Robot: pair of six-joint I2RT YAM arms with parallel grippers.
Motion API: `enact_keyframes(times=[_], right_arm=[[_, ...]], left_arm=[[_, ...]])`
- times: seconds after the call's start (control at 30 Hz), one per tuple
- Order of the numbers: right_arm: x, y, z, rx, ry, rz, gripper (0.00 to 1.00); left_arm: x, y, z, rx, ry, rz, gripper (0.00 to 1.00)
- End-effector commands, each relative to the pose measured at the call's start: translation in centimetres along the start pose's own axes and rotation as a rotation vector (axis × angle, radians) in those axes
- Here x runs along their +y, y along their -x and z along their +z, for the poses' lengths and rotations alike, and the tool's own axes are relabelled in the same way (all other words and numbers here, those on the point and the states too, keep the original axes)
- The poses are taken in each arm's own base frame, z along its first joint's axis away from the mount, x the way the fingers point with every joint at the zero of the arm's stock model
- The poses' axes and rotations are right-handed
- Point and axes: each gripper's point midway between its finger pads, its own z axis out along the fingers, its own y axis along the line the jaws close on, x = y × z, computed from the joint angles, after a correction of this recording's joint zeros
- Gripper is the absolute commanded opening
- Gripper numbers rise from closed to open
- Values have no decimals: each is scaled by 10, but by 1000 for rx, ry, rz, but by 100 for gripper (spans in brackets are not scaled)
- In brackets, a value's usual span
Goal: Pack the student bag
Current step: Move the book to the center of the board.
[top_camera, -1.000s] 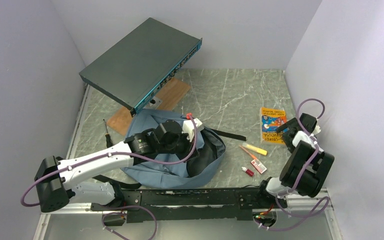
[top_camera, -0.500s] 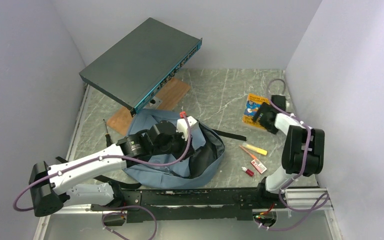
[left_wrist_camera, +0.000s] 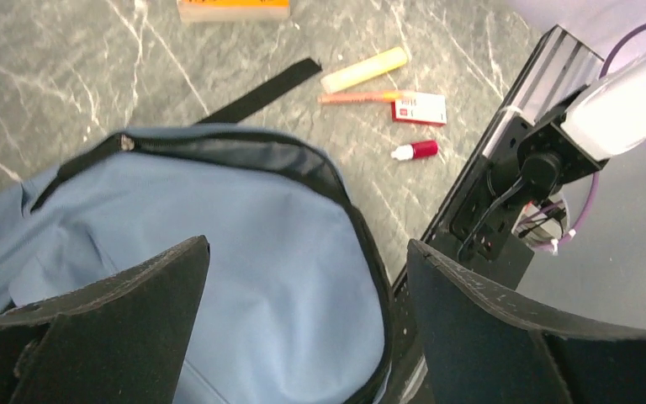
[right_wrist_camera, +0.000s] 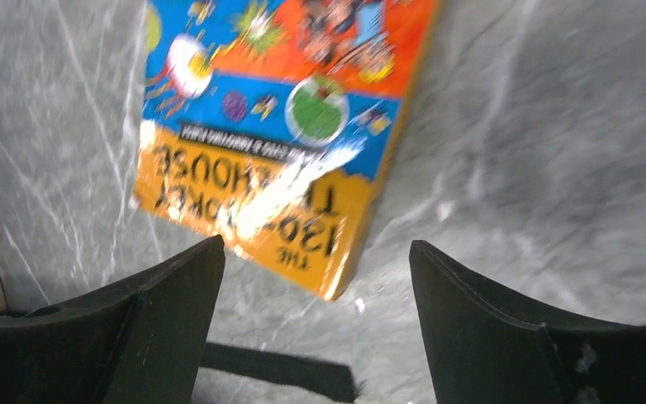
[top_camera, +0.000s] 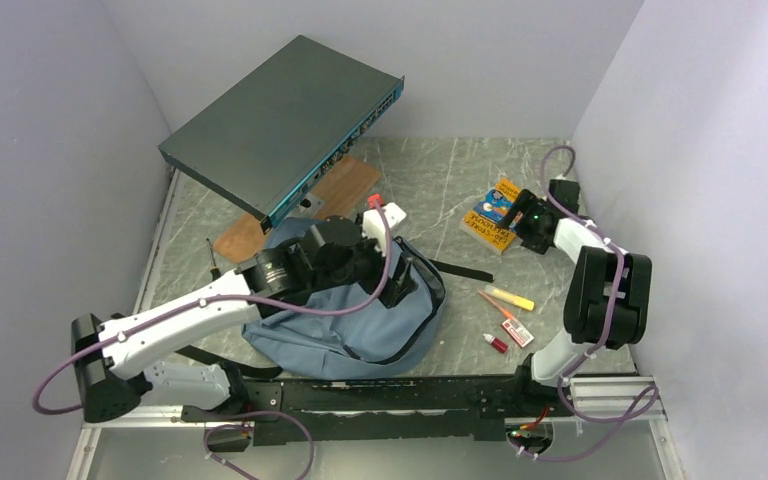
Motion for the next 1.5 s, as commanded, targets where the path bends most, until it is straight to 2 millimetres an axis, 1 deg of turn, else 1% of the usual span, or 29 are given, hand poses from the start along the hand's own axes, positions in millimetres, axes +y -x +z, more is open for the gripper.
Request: enact_keyframes(times=[0.0, 0.1, 0.17, 0.23, 0.27, 0.33, 0.37, 0.43, 0.5, 0.6, 0.67, 0.7, 0.73, 0.83, 0.87, 0.93, 1.0, 1.07, 1.13, 1.17, 1.23, 1.33, 1.37, 1.4, 1.43, 1.47], right_arm=[[-5, 49, 10, -79, 55, 58, 83], [-25, 72, 28, -84, 7, 98, 85], [-36, 80, 42, -82, 0, 139, 86], [-38, 90, 54, -91, 8, 143, 86], [-39, 100, 57, -100, 0, 125, 86], [-40, 109, 66, -96, -11, 107, 84], [-39, 112, 69, -99, 0, 100, 84], [-29, 116, 77, -93, 52, 83, 81], [-19, 112, 84, -70, 96, 58, 77], [1, 101, 88, -51, 136, 5, 75], [14, 91, 88, -33, 150, -12, 73], [25, 84, 88, -22, 171, -18, 72], [35, 79, 85, -22, 194, -26, 71], [69, 55, 76, 18, 260, -41, 70], [82, 43, 72, 40, 296, -46, 70], [99, 31, 64, 52, 336, -68, 70], [99, 24, 58, 72, 329, -52, 70], [91, 21, 52, 84, 320, -11, 71], [84, 19, 46, 89, 340, 18, 71], [81, 18, 43, 92, 350, 30, 72], [78, 10, 41, 116, 369, 41, 72], [78, -3, 36, 143, 410, 66, 72], [82, -3, 34, 131, 440, 67, 72], [83, -6, 32, 137, 455, 80, 72], [85, -8, 30, 139, 470, 95, 71], [86, -11, 29, 142, 487, 111, 70]], left_arm=[[-8, 36, 18, -60, -11, 54, 92], [-17, 47, 31, -66, -47, 53, 94], [-22, 53, 37, -63, -67, 52, 95], [-24, 54, 43, -53, -73, 54, 95], [-24, 54, 45, -52, -72, 58, 96], [-21, 56, 49, -50, -58, 70, 96], [-19, 58, 52, -50, -50, 74, 95], [-11, 60, 59, -44, -22, 79, 95], [-3, 60, 67, -35, -8, 61, 93], [8, 59, 82, -22, 2, 31, 91], [15, 59, 89, -18, 11, 22, 89], [18, 58, 94, -14, 17, 22, 88], [21, 60, 97, -14, 24, 21, 87], [33, 57, 110, 10, 46, 18, 87], [38, 54, 115, 23, 53, 18, 86], [50, 52, 126, 40, 77, 16, 86], [62, 49, 138, 61, 96, 6, 85], [74, 47, 151, 87, 113, -14, 84], [86, 40, 166, 118, 145, -30, 81], [94, 31, 177, 145, 163, -36, 80], [105, 21, 193, 169, 185, -31, 79], [119, 10, 214, 201, 234, -15, 76], [126, 8, 221, 209, 258, -13, 76], [131, 6, 227, 216, 275, -15, 75], [135, 9, 232, 208, 288, -24, 75], [140, 5, 238, 212, 300, -33, 74]])
